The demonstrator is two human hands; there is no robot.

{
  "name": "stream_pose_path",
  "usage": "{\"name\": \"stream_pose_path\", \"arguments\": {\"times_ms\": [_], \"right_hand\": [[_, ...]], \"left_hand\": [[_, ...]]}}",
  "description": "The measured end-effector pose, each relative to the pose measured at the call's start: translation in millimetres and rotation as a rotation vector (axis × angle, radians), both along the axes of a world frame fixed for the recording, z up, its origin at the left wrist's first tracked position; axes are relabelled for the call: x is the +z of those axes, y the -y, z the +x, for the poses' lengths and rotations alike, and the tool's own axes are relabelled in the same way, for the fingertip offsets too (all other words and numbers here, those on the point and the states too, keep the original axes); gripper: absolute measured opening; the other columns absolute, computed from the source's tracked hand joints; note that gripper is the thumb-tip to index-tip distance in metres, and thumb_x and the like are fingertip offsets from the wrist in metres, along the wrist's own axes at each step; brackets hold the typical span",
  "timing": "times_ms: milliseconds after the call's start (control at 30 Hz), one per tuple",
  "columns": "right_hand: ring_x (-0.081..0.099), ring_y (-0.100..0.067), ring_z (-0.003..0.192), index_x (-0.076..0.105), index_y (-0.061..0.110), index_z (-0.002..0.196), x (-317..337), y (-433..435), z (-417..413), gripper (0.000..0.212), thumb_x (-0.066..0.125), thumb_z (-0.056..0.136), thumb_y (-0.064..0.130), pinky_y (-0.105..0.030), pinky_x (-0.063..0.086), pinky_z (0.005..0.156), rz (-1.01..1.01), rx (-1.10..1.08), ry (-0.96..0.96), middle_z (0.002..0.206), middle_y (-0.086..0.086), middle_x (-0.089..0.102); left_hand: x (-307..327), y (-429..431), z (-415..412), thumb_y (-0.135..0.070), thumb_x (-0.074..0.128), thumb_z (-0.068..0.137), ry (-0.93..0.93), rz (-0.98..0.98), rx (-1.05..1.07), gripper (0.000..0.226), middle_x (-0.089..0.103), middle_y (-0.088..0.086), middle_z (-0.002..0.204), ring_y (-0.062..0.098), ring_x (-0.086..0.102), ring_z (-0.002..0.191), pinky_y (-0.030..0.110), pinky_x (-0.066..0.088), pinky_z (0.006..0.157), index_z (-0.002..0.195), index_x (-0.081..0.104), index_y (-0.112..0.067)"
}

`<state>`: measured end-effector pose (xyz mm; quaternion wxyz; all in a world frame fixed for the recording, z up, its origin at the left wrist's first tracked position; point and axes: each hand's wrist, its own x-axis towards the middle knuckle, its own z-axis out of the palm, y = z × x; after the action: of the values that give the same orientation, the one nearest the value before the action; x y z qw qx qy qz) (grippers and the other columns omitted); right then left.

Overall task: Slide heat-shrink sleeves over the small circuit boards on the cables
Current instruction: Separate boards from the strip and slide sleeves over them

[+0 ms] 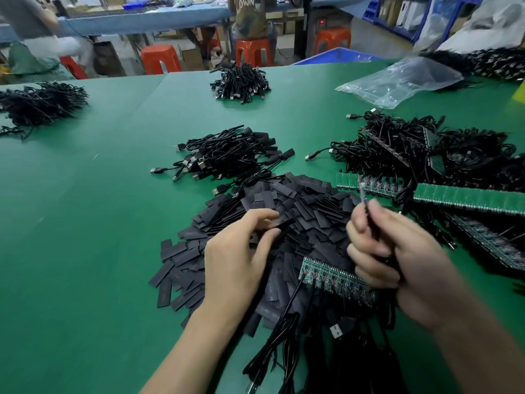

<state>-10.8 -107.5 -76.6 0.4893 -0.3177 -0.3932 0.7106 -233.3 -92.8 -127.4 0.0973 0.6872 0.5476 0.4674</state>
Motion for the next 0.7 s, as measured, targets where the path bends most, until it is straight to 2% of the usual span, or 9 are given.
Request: {"name": "stream_pose_path", "arguments": {"times_ms": [67, 133, 267, 333, 433, 567, 633, 667, 700], "right_hand": [[0.023, -0.007, 0.038, 0.058, 0.013, 0.079, -4, 1, -6, 0.035, 0.047, 0.099, 0.04, -0.015, 0.023, 0.036, -0.023, 0.031, 0.172, 0.058, 0.002, 0.031], [0.023, -0.007, 0.038, 0.061, 0.013, 0.081, -7, 3, -15, 0.035, 0.049, 0.096, 0.043, -0.014, 0.022, 0.038, -0.037, 0.036, 0.307, 0.058, 0.002, 0.032], [0.023, -0.007, 0.041, 0.062, 0.011, 0.086, -13, 7, -27, 0.035, 0.05, 0.103, 0.039, -0.016, 0.019, 0.037, -0.07, 0.041, 0.44, 0.058, 0.005, 0.03], [0.023, -0.007, 0.041, 0.057, 0.017, 0.073, -14, 7, -27, 0.035, 0.053, 0.103, 0.035, -0.017, 0.019, 0.037, -0.05, 0.042, 0.455, 0.055, 0.006, 0.031], [0.024, -0.007, 0.041, 0.059, 0.016, 0.078, -14, 8, -24, 0.027, 0.056, 0.103, 0.025, -0.018, 0.021, 0.037, -0.036, 0.055, 0.5, 0.053, 0.005, 0.032], [0.026, -0.008, 0.042, 0.063, 0.027, 0.069, -17, 8, -21, 0.033, 0.058, 0.102, 0.024, -0.018, 0.023, 0.039, 0.007, 0.098, 0.561, 0.053, 0.006, 0.034], [0.026, -0.008, 0.042, 0.063, 0.026, 0.072, -17, 7, -23, 0.029, 0.06, 0.1, 0.031, -0.019, 0.023, 0.039, 0.015, 0.108, 0.581, 0.053, 0.006, 0.034], [0.026, -0.008, 0.041, 0.063, 0.023, 0.076, -16, 6, -23, 0.028, 0.06, 0.097, 0.041, -0.019, 0.022, 0.039, -0.01, 0.096, 0.549, 0.054, 0.007, 0.034], [0.025, -0.007, 0.04, 0.063, 0.018, 0.08, -16, 5, -22, 0.038, 0.056, 0.093, 0.053, -0.018, 0.021, 0.038, -0.054, 0.081, 0.476, 0.054, 0.007, 0.033]], "left_hand": [[0, 6, -2, -0.019, 0.076, 0.092, -0.038, 0.112, -0.06, 0.021, 0.075, -0.015, 0.103, -0.001, 0.069, 0.099, 0.027, 0.057, 0.087, 0.113, 0.076, -0.024], [-1, 11, -2, -0.016, 0.076, 0.093, -0.053, 0.222, -0.128, 0.015, 0.075, -0.01, 0.106, 0.004, 0.069, 0.102, 0.026, 0.055, 0.089, 0.107, 0.079, -0.019], [0, 14, 1, -0.012, 0.073, 0.094, -0.056, 0.308, -0.22, 0.009, 0.074, -0.006, 0.11, 0.01, 0.069, 0.105, 0.027, 0.053, 0.09, 0.1, 0.08, -0.013], [0, 14, 3, -0.011, 0.074, 0.093, -0.062, 0.303, -0.253, 0.008, 0.073, -0.006, 0.113, 0.01, 0.069, 0.107, 0.028, 0.054, 0.089, 0.098, 0.08, -0.013], [-1, 13, 3, -0.014, 0.077, 0.092, -0.042, 0.247, -0.314, 0.006, 0.073, -0.006, 0.116, 0.01, 0.069, 0.108, 0.031, 0.058, 0.085, 0.096, 0.08, -0.013], [0, 12, 1, -0.024, 0.084, 0.086, 0.015, 0.109, -0.423, 0.014, 0.076, -0.009, 0.105, 0.006, 0.071, 0.101, 0.031, 0.059, 0.083, 0.094, 0.08, -0.013], [1, 11, -1, -0.024, 0.086, 0.083, 0.064, 0.036, -0.452, 0.015, 0.075, -0.011, 0.099, 0.008, 0.072, 0.096, 0.028, 0.057, 0.083, 0.093, 0.079, -0.014], [2, 11, -2, -0.026, 0.086, 0.082, 0.08, 0.01, -0.439, 0.019, 0.075, -0.013, 0.098, 0.008, 0.072, 0.095, 0.025, 0.056, 0.083, 0.096, 0.079, -0.016], [3, 11, -3, -0.027, 0.086, 0.081, 0.083, -0.007, -0.411, 0.024, 0.074, -0.014, 0.098, 0.008, 0.071, 0.095, 0.021, 0.053, 0.084, 0.102, 0.079, -0.019]]}}
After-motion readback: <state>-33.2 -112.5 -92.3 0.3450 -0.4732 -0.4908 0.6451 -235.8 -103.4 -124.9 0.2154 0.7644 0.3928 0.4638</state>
